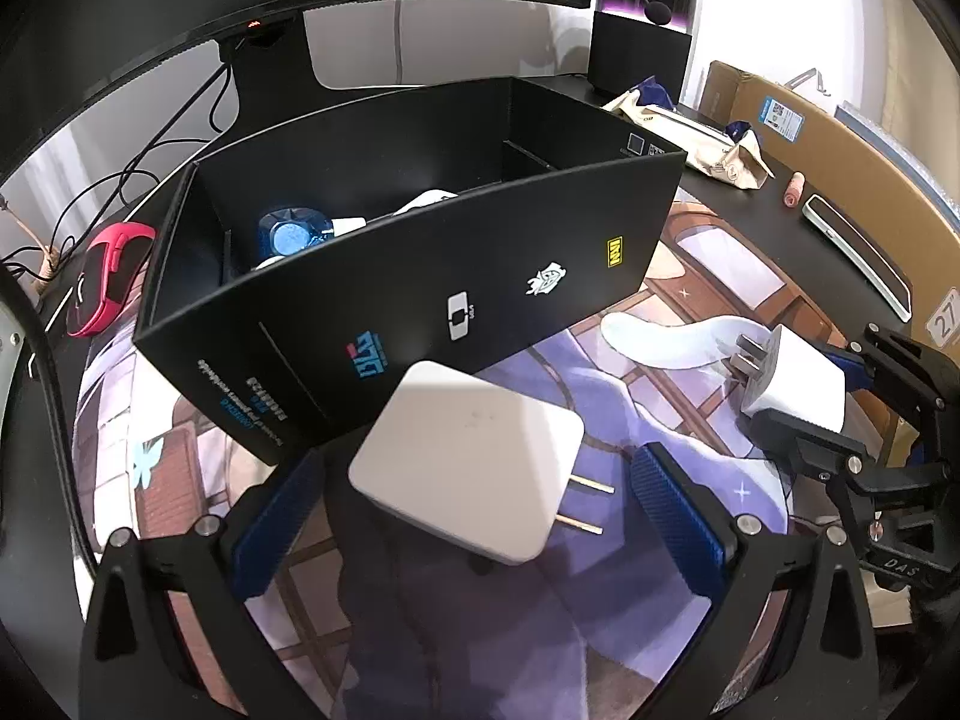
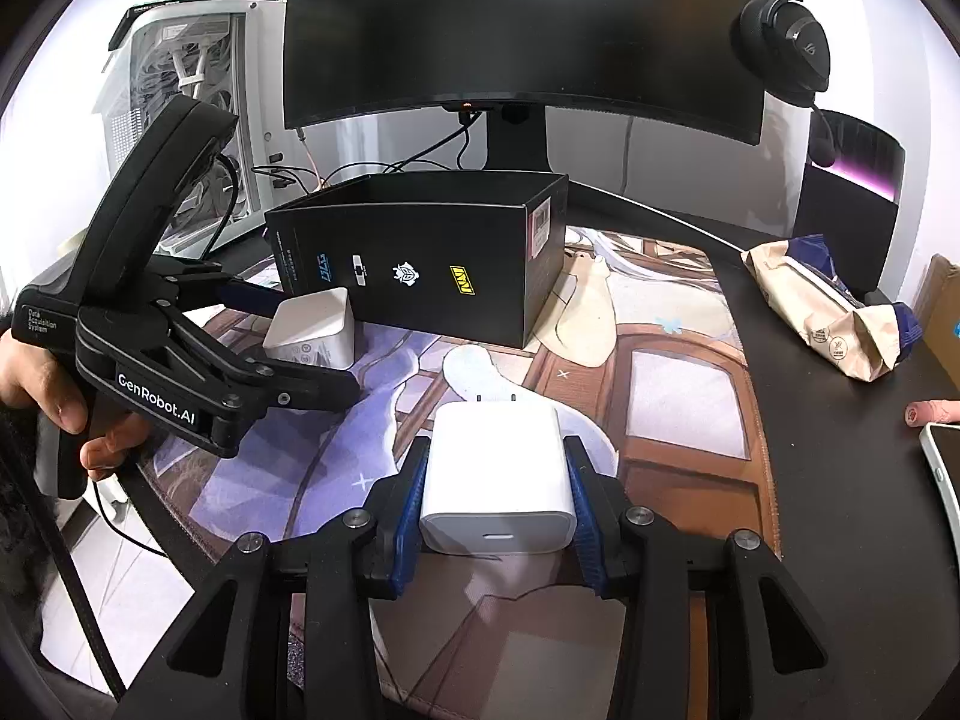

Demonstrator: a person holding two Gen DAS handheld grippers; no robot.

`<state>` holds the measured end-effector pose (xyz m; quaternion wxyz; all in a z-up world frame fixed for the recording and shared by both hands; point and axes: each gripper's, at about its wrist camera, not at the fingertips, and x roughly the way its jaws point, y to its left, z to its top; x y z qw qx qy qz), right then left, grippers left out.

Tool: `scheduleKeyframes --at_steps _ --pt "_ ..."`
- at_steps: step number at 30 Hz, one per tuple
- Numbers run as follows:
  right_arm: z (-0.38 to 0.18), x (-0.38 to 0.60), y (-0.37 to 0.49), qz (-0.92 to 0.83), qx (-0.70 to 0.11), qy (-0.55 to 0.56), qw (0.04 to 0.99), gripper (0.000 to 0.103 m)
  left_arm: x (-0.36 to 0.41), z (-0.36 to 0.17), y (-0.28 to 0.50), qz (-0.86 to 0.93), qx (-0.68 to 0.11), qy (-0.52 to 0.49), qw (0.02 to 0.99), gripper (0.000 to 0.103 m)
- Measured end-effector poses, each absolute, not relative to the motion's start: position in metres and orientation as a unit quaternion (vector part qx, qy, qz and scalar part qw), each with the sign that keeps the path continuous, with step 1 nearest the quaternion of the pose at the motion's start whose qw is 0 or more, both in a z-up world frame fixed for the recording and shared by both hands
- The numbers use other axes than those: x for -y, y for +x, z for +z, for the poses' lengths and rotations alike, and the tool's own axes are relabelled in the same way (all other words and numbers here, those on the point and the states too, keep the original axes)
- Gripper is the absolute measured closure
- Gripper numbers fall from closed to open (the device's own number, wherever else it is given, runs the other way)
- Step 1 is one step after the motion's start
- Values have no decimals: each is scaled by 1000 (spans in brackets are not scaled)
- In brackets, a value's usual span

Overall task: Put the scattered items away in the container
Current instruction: 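Grasp the white adapter with prongs with the left gripper while the right gripper holds its adapter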

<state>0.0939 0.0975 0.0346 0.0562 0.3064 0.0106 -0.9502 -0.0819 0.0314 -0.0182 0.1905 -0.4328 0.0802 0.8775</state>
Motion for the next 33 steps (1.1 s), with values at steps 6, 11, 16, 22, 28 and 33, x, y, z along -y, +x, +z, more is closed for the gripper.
scheduleKeyframes --at_steps 6,11,16,22,28,33 --pt "34 -97 94 -950 -11 306 56 62 -33 -15 -77 880 -83 -418 211 23" --pt "35 -96 94 -950 -10 307 56 62 -33 -13 -74 880 -87 -411 222 29" --pt "35 -96 94 -950 -10 307 55 62 -33 -11 -71 880 -89 -411 222 29" --pt "35 -96 94 -950 -9 308 55 62 -29 -11 -63 882 -92 -407 218 29" --pt "36 -93 93 -949 -9 311 58 62 -22 -7 -57 887 -88 -399 213 29" --pt "37 -90 92 -948 -12 311 61 62 -15 -1 -54 893 -80 -390 210 29"
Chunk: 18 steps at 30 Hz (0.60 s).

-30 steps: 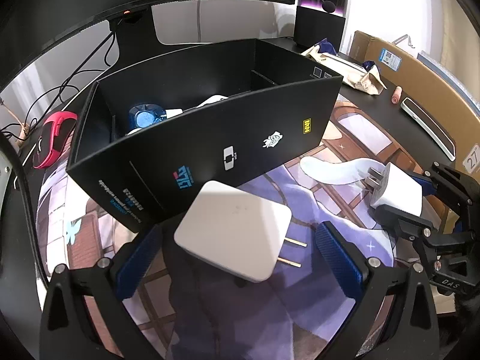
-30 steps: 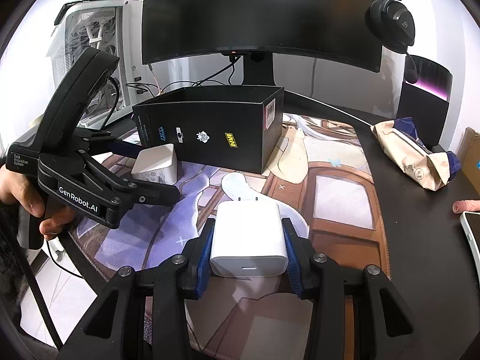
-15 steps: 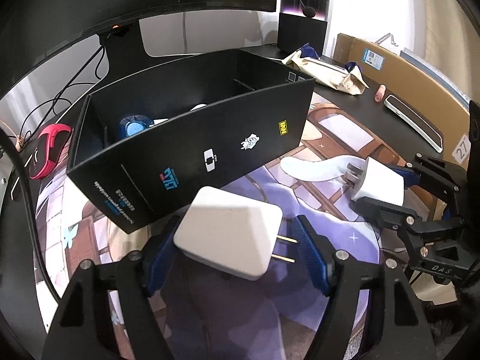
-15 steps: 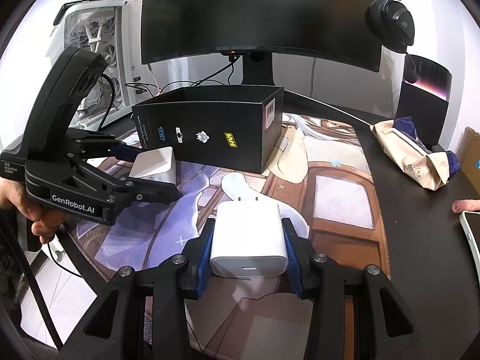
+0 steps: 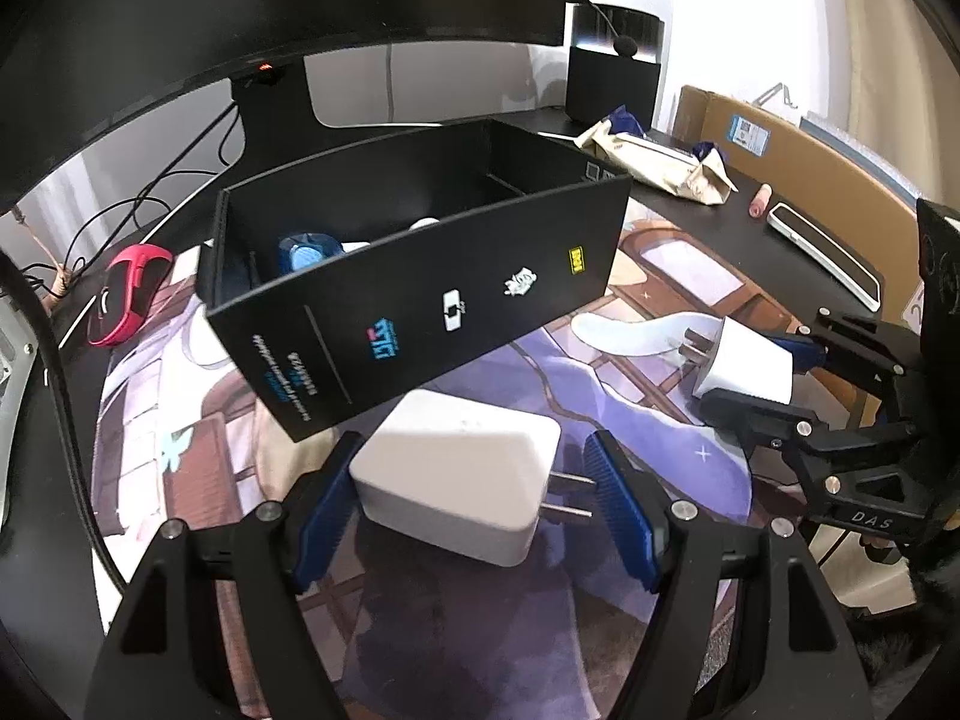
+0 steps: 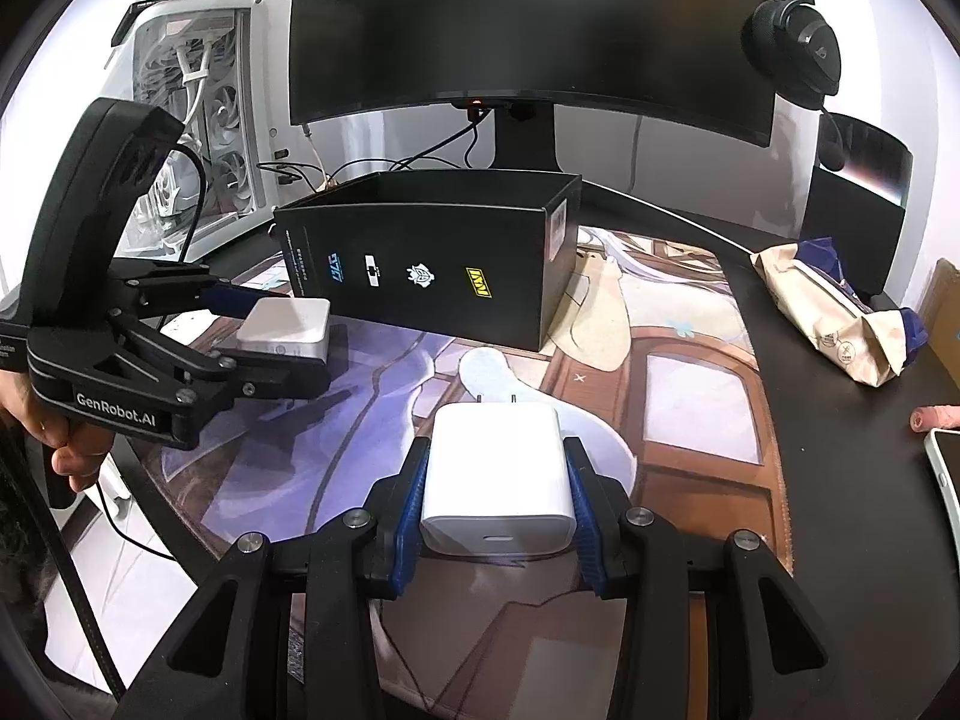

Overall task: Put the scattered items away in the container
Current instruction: 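Grasp the white adapter with prongs with the left gripper while the right gripper holds its adapter, then lift both white adapters and carry them over the black box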

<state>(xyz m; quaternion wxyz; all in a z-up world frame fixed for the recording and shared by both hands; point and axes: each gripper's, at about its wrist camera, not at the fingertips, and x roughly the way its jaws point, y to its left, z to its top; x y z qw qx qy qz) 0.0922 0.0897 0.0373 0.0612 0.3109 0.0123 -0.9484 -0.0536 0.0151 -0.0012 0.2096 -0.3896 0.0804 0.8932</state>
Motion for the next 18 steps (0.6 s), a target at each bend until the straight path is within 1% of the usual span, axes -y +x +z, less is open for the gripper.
scheduleKeyframes --at_steps 18 --pt "63 -75 87 -953 -28 292 73 62 8 25 -44 909 -64 -364 195 29"
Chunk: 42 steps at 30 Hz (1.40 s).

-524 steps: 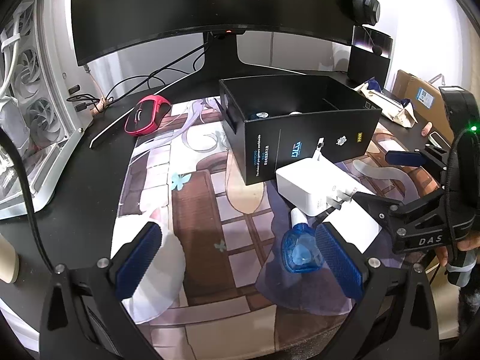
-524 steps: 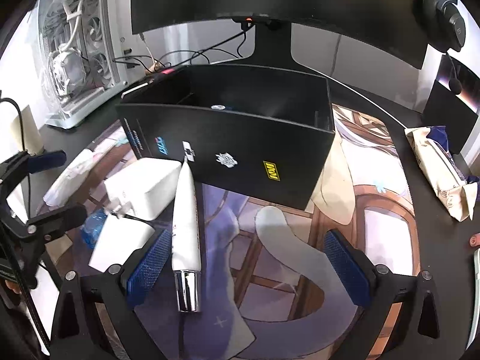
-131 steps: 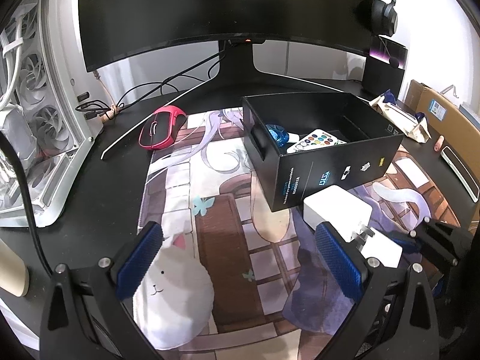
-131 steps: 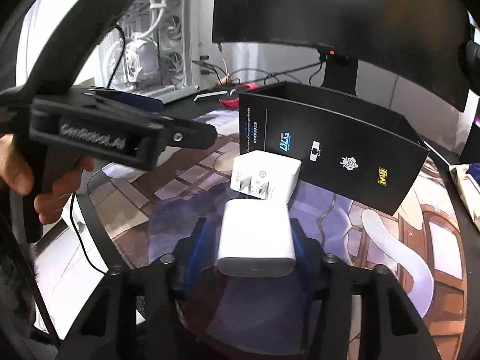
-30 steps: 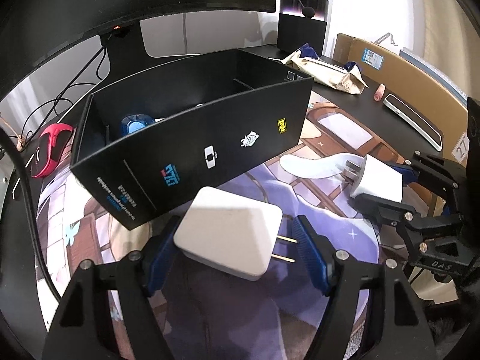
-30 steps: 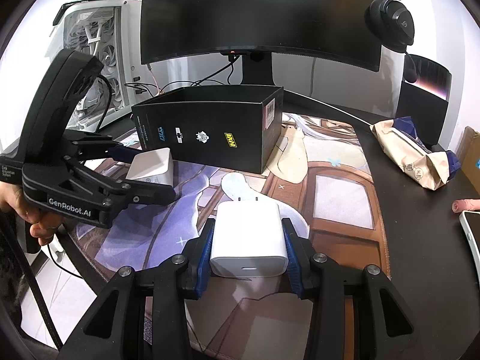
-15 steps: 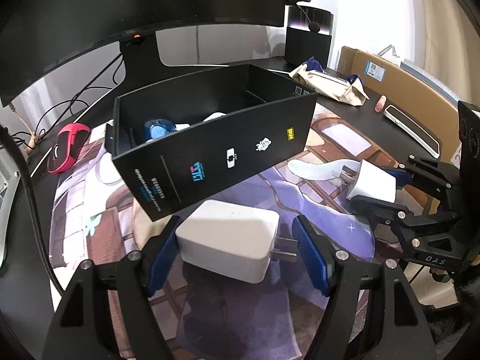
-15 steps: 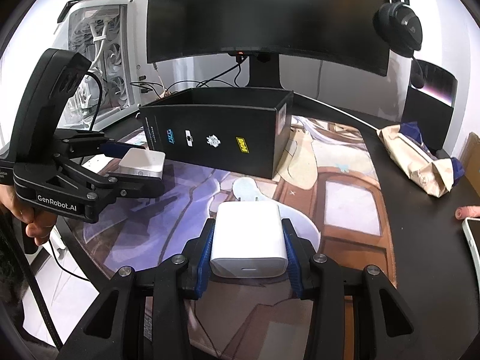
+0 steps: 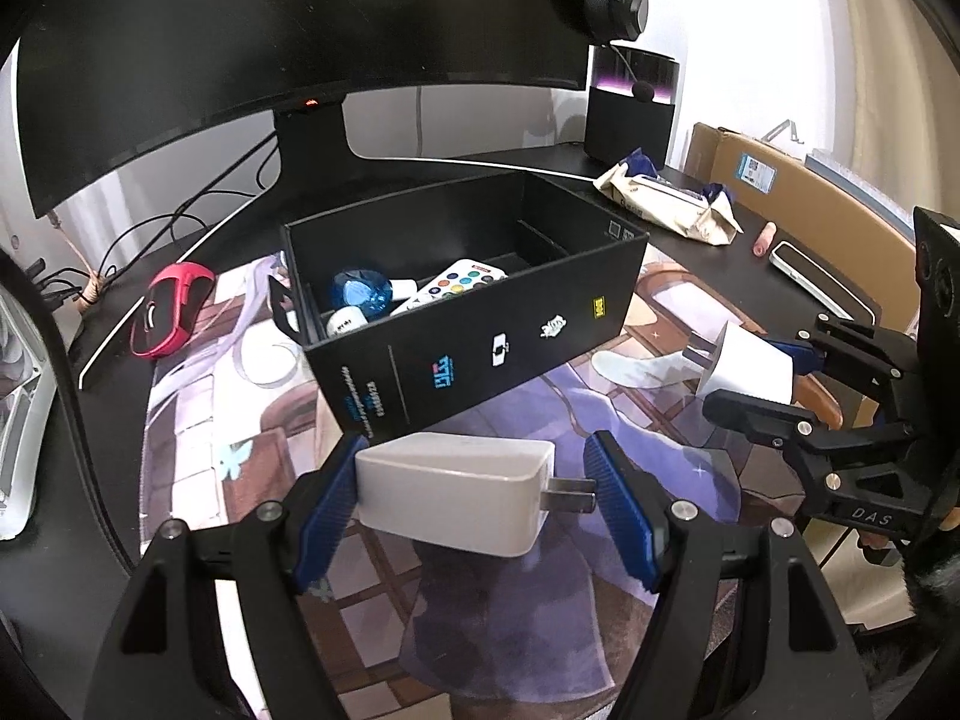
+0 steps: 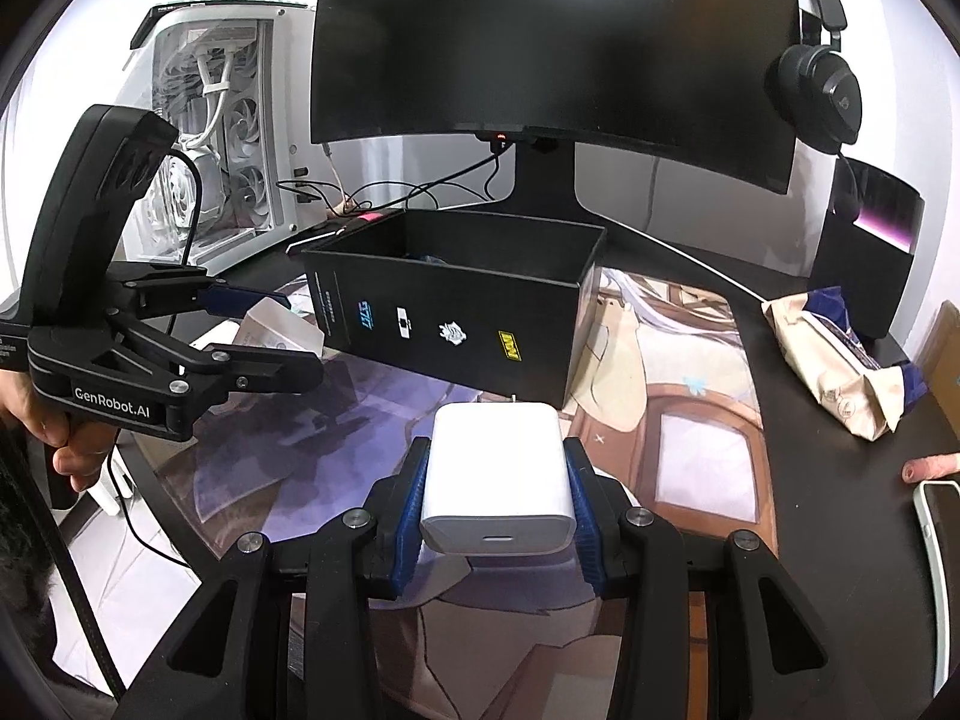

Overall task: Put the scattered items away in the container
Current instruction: 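Lift both white adapters and carry them over the black box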

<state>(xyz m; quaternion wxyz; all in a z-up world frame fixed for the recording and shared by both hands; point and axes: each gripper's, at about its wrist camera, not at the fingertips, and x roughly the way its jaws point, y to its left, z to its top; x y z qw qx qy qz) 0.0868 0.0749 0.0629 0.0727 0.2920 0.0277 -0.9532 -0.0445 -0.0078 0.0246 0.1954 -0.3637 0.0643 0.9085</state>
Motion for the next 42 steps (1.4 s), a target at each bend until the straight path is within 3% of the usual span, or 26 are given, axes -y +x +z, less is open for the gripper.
scheduleKeyframes --at_steps 42 --pt "115 -51 68 -961 -55 251 105 62 37 71 -45 929 -44 -323 175 29"
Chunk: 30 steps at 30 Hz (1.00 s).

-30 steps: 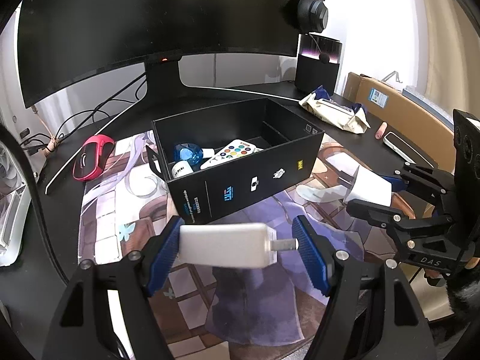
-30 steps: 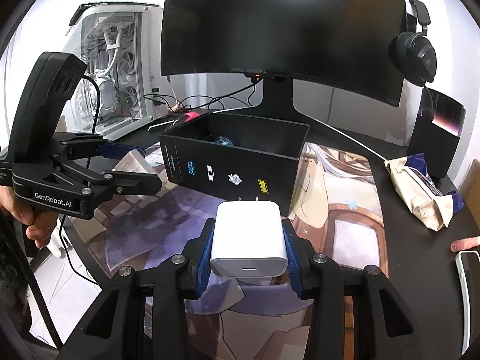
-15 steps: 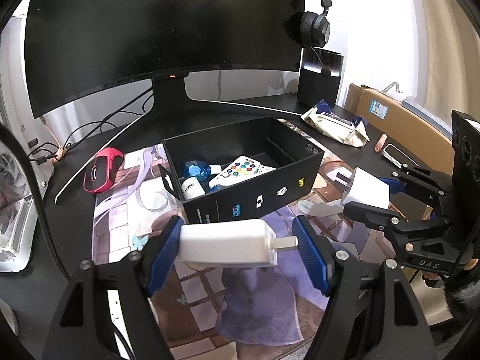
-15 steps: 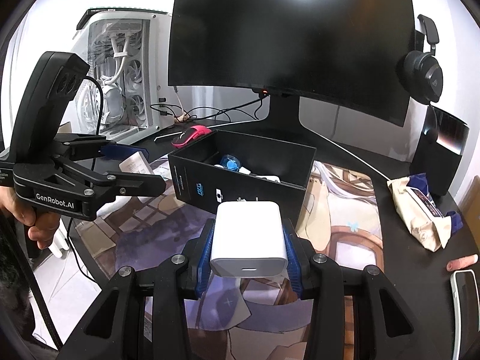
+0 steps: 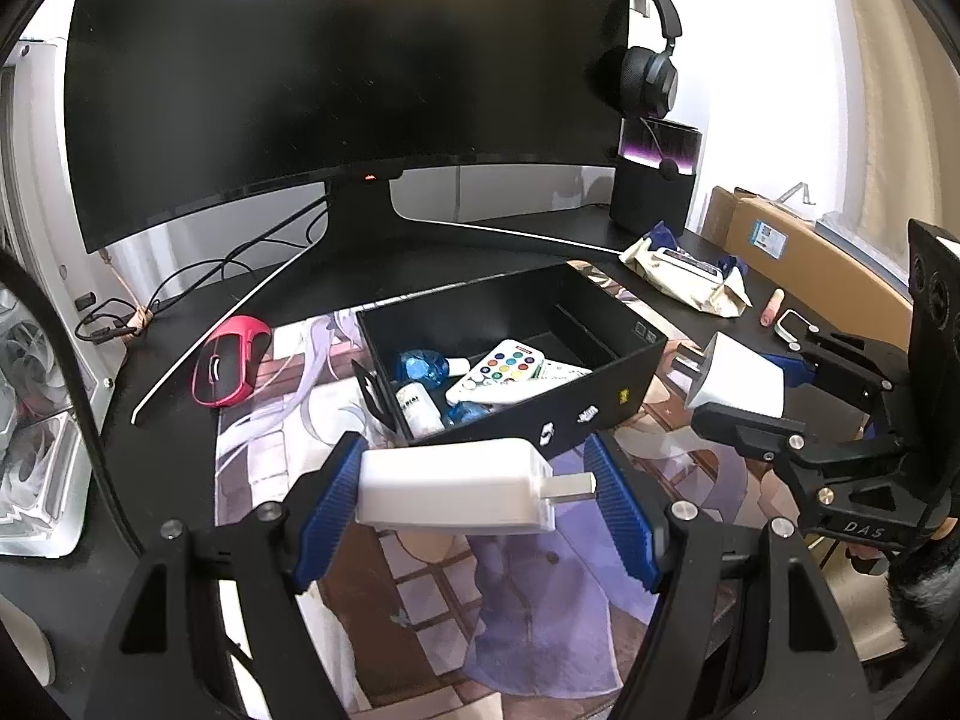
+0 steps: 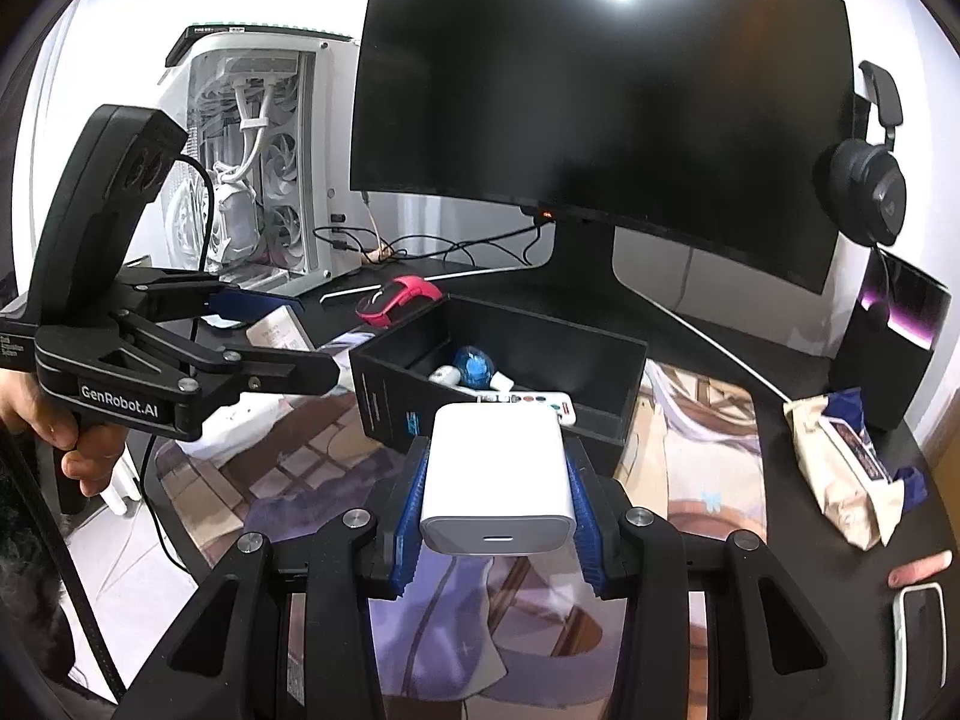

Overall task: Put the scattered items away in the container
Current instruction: 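Lift both white adapters and carry them over the black box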

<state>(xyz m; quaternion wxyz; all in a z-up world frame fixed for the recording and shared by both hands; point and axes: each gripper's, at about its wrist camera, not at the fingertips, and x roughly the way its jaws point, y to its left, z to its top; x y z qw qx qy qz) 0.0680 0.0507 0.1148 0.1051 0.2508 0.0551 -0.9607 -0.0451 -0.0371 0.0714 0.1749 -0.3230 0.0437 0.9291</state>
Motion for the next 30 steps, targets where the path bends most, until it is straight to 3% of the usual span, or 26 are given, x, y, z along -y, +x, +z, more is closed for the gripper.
scheduleKeyframes --at_steps 30 --pt "147 -80 11 -966 -49 233 98 62 40 84 -116 929 -27 -325 176 29"
